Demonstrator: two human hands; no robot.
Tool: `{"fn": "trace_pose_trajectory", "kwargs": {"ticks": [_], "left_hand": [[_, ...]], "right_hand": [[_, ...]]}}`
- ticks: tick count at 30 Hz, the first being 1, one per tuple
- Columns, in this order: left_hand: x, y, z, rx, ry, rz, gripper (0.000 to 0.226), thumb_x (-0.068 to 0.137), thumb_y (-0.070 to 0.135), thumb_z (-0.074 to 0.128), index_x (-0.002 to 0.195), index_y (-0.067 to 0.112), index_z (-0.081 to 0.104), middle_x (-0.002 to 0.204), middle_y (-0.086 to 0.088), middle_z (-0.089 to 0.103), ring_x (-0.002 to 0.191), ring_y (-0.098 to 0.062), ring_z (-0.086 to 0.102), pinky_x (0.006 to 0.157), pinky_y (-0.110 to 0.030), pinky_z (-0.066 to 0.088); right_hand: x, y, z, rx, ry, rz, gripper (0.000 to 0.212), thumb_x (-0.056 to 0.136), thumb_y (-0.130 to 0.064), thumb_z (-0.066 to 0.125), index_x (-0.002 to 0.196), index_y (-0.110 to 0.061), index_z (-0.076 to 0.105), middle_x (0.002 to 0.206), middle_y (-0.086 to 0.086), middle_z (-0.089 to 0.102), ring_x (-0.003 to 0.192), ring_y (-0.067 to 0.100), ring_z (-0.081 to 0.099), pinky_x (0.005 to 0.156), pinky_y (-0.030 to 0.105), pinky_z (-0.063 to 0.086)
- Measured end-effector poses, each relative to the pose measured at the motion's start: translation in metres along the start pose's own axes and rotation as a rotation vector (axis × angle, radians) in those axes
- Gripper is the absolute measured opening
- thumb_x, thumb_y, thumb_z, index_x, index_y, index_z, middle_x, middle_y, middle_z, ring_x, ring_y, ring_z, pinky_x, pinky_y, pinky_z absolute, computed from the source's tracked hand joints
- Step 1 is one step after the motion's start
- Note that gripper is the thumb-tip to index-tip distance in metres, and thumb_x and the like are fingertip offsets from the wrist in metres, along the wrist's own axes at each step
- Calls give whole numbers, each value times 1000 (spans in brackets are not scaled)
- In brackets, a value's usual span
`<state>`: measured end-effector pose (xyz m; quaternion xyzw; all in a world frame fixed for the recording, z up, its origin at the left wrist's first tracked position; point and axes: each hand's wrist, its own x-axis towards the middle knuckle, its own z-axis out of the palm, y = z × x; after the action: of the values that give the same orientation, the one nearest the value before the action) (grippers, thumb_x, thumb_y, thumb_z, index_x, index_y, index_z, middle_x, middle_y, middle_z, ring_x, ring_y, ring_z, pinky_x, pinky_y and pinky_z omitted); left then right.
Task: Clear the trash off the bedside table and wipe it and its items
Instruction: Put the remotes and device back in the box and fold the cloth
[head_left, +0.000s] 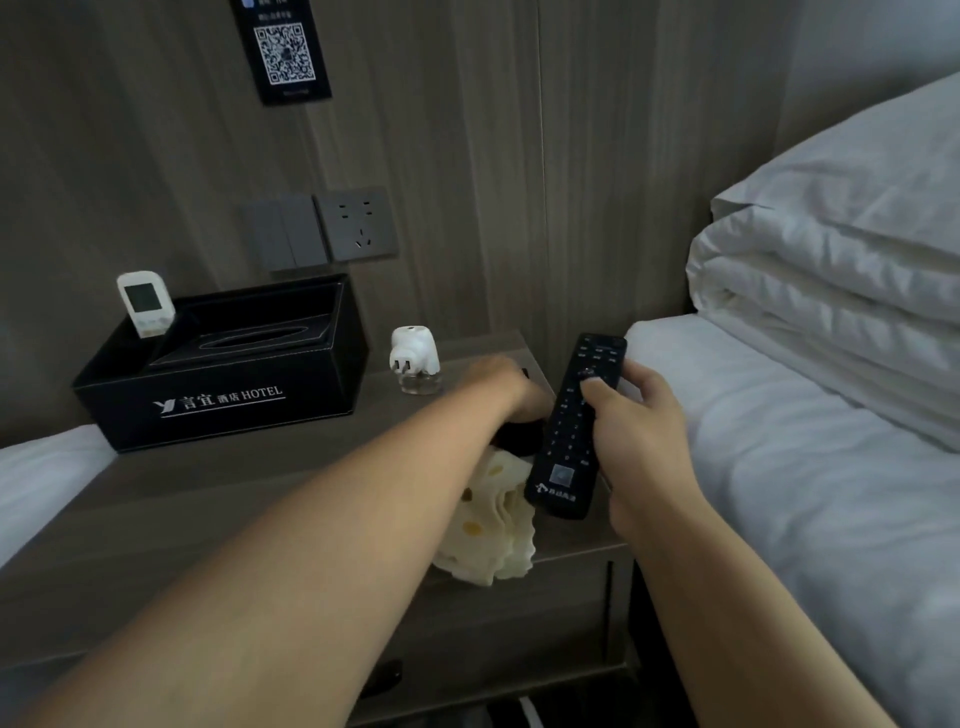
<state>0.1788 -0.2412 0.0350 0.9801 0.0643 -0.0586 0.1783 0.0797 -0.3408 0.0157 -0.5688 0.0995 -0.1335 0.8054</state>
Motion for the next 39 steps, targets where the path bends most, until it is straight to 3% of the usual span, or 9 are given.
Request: {"fn": "trace_pose_trajectory", "kwargs": {"ticks": [5,8,12,14,18,26,30,33,39], "left_hand": [[-8,-15,-7,-350,186,63,31,79,27,63,101,5,63,98,-12,67,94,-31,66,72,-29,53],[-35,-38,-18,-578,403,224,20,84,21,63,102,16,54,87,1,59,83,-25,66,61,-31,50],[-94,-93,-29,-911,428,345,33,88,14,66,112,28,47,92,-1,63,50,-14,66,43,-22,49],[-121,-128,-27,-1004,450,354,36,87,13,67,115,29,51,81,-1,66,48,-16,63,44,-23,49],[-160,-189,-13,-1094,482,268,39,84,12,68,115,29,53,60,-5,62,47,-19,59,44,-26,49],[-137,-243,-52,-1162,527,290,35,85,7,66,113,27,55,71,2,67,49,-15,60,44,-26,49],[-129,-280,-64,-1346,609,110,14,93,16,58,107,19,61,78,-2,70,47,-15,60,40,-26,47],[-127,-297,-72,-1568,602,-3,23,99,27,47,102,12,65,79,-3,72,46,-13,59,38,-25,44],[-113,-318,-95,-1614,676,-50,28,101,25,42,95,17,68,77,-5,75,49,-10,61,41,-23,47]], "right_hand": [[0,2,3,-25,-39,16,29,93,-21,57,120,-29,57,86,-4,71,73,14,69,57,30,53],[-2,3,8,-51,-104,6,29,93,-25,57,121,-32,58,73,-9,72,63,9,69,50,25,51],[-14,5,25,-168,-198,-136,47,95,-23,55,138,-35,42,70,-19,69,59,2,67,45,16,49],[-24,6,36,-198,-276,-206,51,95,-19,56,139,-39,40,76,-8,71,62,5,69,48,17,52],[-46,17,59,-340,-457,-324,47,94,-16,58,131,-42,51,95,-9,72,74,11,70,60,24,56],[-72,37,120,-261,-625,-295,48,88,-8,65,122,-41,61,93,7,74,77,15,68,71,29,58],[-62,38,184,-289,-663,-310,65,76,-5,77,131,-31,53,86,-2,73,79,11,71,68,21,54],[-57,47,241,-443,-760,-348,70,75,-8,79,135,-26,47,91,0,69,74,6,69,69,21,55],[-24,45,350,-397,-582,-438,66,85,-14,71,141,-25,39,100,-2,62,90,8,63,80,26,53]]}}
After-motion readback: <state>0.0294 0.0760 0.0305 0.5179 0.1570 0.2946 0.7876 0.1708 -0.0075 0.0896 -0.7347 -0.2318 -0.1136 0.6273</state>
